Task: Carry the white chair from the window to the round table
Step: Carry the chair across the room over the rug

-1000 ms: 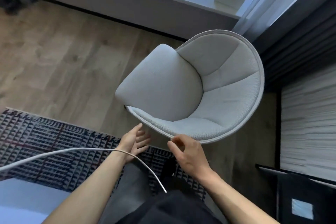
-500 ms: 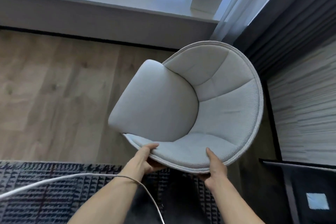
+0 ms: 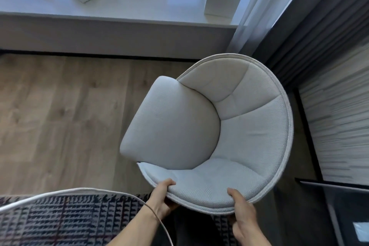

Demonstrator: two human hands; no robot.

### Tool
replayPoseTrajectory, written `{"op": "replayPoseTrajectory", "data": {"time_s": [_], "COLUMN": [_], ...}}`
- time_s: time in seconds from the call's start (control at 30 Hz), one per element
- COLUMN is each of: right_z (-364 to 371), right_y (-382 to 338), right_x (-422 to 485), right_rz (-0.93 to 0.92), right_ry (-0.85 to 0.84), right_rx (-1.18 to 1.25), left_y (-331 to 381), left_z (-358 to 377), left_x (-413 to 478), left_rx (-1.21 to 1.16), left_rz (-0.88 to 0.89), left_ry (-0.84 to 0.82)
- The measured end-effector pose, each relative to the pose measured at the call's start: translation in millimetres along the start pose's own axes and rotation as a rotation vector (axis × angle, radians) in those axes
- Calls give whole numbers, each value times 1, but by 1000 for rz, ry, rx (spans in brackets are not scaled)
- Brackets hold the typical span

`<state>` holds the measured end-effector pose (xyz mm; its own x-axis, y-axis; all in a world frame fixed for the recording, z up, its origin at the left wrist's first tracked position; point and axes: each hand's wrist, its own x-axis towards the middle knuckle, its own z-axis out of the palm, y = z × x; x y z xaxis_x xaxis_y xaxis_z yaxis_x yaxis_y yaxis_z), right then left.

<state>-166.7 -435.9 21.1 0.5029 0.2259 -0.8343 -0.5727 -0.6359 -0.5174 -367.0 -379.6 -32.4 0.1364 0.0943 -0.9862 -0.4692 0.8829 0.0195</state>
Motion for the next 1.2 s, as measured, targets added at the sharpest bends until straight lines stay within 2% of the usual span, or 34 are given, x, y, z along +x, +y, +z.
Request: {"op": "replayPoseTrajectory", "data": {"time_s": [0.13,0.3,0.6,0.93,1.2], "right_z": [-2,-2,3,90,180], "right_y": [1,6,0,17,39], "right_x": [5,7,6,-39,-76], "right_rz": [-50,-30,-98,-141,-146], "right_ry": [9,9,-23,-70,-138], "right_rx": [-37,-52,-67,-72,-131], "left_y": [0,0,8,83,157], "left_z": [-5,-13,-8,-62,-133], "left_x": [8,16,22,15,-5], "left_rx": [-17,-7,-66,-3,-89], "left_rz": [25,33,50,111,209], "left_ry": [25,45,11,2,-13]}}
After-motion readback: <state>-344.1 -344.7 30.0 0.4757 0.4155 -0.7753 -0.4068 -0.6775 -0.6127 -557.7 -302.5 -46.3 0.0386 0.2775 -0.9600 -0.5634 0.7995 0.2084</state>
